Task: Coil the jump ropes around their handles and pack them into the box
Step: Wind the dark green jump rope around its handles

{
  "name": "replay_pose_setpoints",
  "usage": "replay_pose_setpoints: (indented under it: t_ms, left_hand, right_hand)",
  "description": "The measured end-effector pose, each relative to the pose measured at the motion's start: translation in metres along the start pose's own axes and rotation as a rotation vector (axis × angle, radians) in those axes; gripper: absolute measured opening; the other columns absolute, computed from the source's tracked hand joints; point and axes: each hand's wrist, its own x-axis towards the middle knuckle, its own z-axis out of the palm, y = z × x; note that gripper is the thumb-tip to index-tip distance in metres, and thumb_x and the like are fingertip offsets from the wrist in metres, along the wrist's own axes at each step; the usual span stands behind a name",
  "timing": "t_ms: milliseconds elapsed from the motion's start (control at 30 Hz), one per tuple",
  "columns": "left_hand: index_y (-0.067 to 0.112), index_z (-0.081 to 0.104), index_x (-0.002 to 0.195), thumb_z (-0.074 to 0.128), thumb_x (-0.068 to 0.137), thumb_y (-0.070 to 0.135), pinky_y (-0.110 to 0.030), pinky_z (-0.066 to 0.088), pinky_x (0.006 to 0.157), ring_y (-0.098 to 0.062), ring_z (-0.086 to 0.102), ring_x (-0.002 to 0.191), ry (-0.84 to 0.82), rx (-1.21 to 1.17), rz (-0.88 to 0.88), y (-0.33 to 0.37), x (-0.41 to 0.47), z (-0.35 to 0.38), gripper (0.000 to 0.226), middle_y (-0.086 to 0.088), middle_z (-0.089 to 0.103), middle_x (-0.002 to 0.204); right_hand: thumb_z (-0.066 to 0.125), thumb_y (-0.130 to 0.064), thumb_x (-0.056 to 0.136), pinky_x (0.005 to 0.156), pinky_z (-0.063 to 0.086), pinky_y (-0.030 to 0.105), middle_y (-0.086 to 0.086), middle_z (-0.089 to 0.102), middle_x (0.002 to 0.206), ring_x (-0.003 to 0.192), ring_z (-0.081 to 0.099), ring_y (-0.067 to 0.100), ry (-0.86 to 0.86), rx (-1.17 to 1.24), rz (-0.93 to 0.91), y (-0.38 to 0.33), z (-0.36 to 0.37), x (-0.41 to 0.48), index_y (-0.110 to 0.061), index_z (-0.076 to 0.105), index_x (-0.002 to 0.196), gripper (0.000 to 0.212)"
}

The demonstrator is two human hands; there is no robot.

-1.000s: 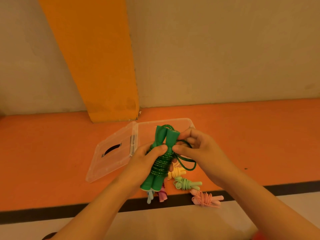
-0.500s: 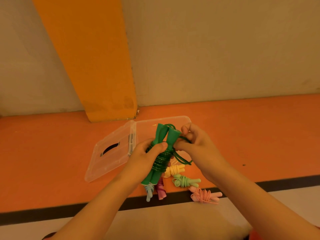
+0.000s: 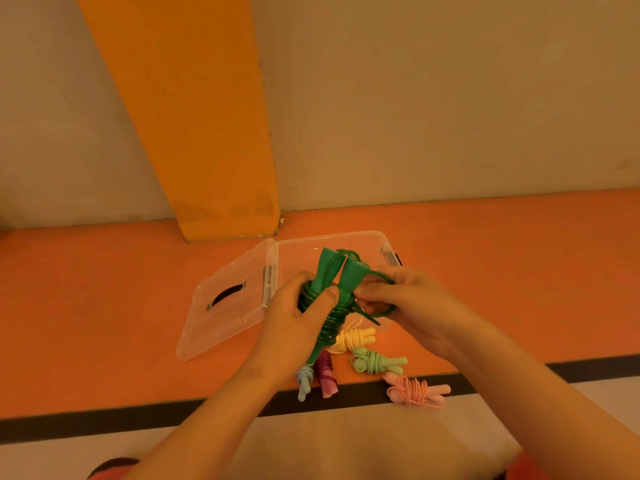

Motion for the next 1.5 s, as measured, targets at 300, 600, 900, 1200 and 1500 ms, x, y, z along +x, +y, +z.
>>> replay_pose_setpoints:
  t_ms: [300,600,900,1200,1500]
  left_hand:
    - [0.010,0.061,0.097,0.055,0.094,0.016,-0.035,0.055,0.055,-0.023,0.067,0.063,-0.066,-0.071,-0.061,0.004,0.001,-0.001,0.009,-0.005,0.068,0.072]
    - [0.011,0.060,0.093,0.051,0.095,0.015,-0.025,0.053,0.050,-0.013,0.064,0.053,-0.188,-0.132,-0.110,0.014,-0.003,0.000,0.010,-0.001,0.067,0.062]
    - [-0.002,0.057,0.101,0.049,0.096,0.015,-0.027,0.052,0.049,-0.019,0.063,0.054,-0.114,-0.168,-0.130,0.018,0.000,-0.004,0.019,-0.020,0.062,0.074]
    - [-0.003,0.056,0.101,0.047,0.098,0.016,-0.027,0.052,0.047,-0.019,0.061,0.051,-0.095,-0.222,-0.124,0.023,0.002,0.000,0.022,-0.017,0.063,0.069]
    - [-0.010,0.053,0.106,0.045,0.099,0.018,-0.026,0.051,0.046,-0.018,0.060,0.051,-0.057,-0.185,-0.160,0.018,0.003,0.001,0.030,-0.020,0.061,0.071]
  right_hand:
    - [0.061,-0.010,0.089,0.061,0.043,0.022,0.000,0.061,0.066,0.064,0.054,0.010,0.050,-0.185,-0.097,0.000,0.002,-0.002,-0.007,0.067,0.083,0.008]
    - [0.062,-0.005,0.079,0.051,0.041,0.019,0.005,0.058,0.075,0.066,0.051,0.008,-0.013,-0.048,-0.056,-0.002,-0.002,-0.004,-0.012,0.069,0.075,0.011]
    - [0.065,-0.018,0.065,0.062,0.043,0.020,0.005,0.053,0.080,0.074,0.048,0.009,-0.057,0.129,-0.126,0.006,0.003,-0.002,-0.002,0.069,0.087,0.027]
    - [0.062,-0.012,0.079,0.063,0.048,0.021,0.004,0.067,0.095,0.077,0.058,0.010,-0.248,0.415,-0.064,0.003,0.002,-0.007,-0.013,0.075,0.098,0.023]
    - [0.057,-0.017,0.087,0.083,0.046,0.028,0.007,0.068,0.098,0.088,0.060,0.013,-0.074,0.119,-0.104,0.002,0.001,-0.001,-0.010,0.070,0.098,0.019]
